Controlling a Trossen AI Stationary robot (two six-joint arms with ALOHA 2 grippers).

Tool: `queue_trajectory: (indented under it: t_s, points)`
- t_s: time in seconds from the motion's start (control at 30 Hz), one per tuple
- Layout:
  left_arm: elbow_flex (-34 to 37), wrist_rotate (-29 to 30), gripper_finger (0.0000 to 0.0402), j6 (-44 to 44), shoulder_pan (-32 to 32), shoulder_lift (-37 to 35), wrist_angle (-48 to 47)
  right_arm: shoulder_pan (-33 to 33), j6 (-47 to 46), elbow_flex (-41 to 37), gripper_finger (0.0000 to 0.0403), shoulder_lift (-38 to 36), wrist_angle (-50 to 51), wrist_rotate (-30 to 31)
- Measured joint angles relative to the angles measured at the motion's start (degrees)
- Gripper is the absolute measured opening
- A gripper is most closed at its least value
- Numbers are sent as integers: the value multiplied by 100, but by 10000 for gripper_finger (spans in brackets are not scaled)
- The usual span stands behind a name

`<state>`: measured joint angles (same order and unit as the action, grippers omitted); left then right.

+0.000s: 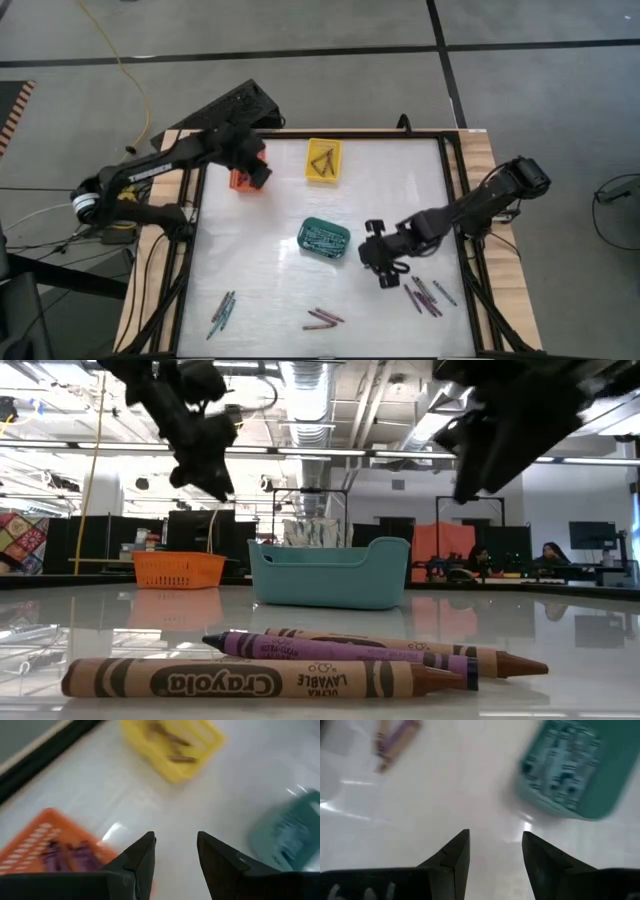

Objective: Sort crayons
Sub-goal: Put the violet crayon into the orange bin

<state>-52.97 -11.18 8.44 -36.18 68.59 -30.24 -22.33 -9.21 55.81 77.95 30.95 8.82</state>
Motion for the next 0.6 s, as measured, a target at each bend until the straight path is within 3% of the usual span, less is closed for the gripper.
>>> queue_trajectory:
  t_s: [0.17,0.4,0.6]
  points:
    - [101,149,135,21,1027,-356,-14,-557,-826,0,173,0,8,16]
    - [270,1236,135,410,2764,-354,46,-1210,-3067,0,170,0,863,303]
    - [654,2168,135,961,4126,-183,1169,-1707,-5009,0,153,10,1759,851]
